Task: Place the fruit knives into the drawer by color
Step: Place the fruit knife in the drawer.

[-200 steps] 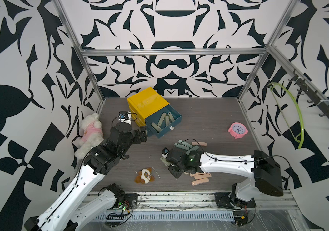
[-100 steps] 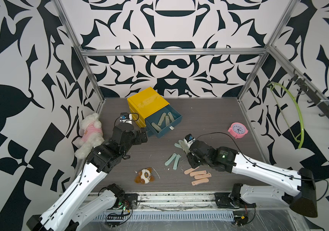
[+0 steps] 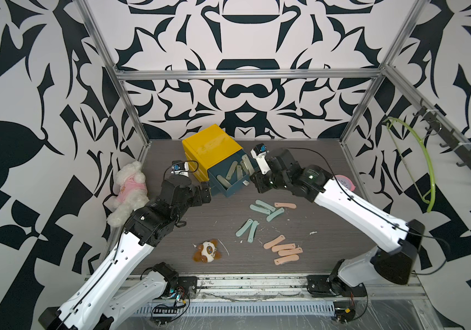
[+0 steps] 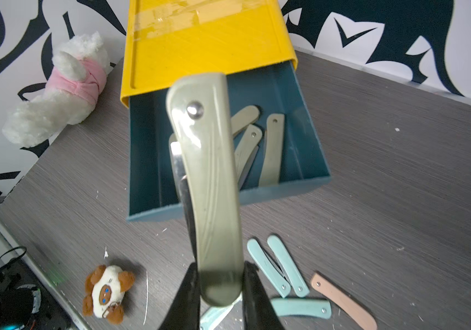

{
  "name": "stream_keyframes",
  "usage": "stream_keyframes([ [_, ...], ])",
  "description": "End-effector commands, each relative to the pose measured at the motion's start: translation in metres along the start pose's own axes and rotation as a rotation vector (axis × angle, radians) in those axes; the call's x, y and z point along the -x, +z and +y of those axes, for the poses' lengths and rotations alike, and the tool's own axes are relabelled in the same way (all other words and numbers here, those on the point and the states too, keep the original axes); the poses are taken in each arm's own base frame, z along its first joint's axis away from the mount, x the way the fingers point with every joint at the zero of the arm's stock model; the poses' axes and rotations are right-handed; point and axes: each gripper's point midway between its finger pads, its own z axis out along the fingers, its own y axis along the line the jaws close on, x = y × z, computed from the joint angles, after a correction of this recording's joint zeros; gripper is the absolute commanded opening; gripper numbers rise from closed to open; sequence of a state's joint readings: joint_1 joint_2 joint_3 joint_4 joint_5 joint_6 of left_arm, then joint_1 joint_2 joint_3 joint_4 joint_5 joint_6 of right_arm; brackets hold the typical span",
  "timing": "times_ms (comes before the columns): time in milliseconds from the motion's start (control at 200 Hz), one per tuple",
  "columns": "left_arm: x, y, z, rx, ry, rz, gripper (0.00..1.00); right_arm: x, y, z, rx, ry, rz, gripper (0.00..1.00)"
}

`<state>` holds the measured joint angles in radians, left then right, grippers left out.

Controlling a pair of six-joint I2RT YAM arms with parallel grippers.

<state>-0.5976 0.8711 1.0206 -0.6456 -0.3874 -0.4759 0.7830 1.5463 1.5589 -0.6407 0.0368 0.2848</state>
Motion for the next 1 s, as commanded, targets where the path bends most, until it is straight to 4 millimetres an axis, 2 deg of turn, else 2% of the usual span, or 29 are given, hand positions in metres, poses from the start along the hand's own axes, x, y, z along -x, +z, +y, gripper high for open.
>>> stream_keyframes([
  [0, 0.002, 0.001, -0.002, -0.011, -0.013, -0.002, 0.99, 0.033, 0.007, 0.006, 0.059, 0.001, -0.059, 0.00],
  [165, 0.002, 0.004, -0.004, -0.014, -0.013, 0.006, 0.99, 0.050, 0.025, 0.005, 0.077, 0.026, -0.065, 0.09],
  [315, 0.004, 0.005, -0.004, -0.013, -0.011, 0.004, 0.99, 0.052, 0.033, 0.004, 0.077, 0.035, -0.057, 0.28],
  [495, 0.010, 0.005, -0.004, -0.011, -0.010, -0.004, 0.99, 0.064, 0.026, 0.005, 0.082, 0.039, -0.092, 0.41],
  [650, 0.024, 0.007, -0.006, -0.017, -0.026, -0.026, 0.99, 0.073, 0.009, 0.005, 0.080, 0.045, -0.136, 0.45],
  [800, 0.048, 0.021, 0.000, -0.016, -0.092, -0.046, 0.99, 0.057, -0.005, -0.002, 0.083, 0.112, -0.168, 0.48],
  [995, 0.074, 0.063, 0.012, 0.038, -0.163, -0.036, 0.99, 0.017, -0.012, -0.012, 0.098, 0.248, -0.162, 0.50],
])
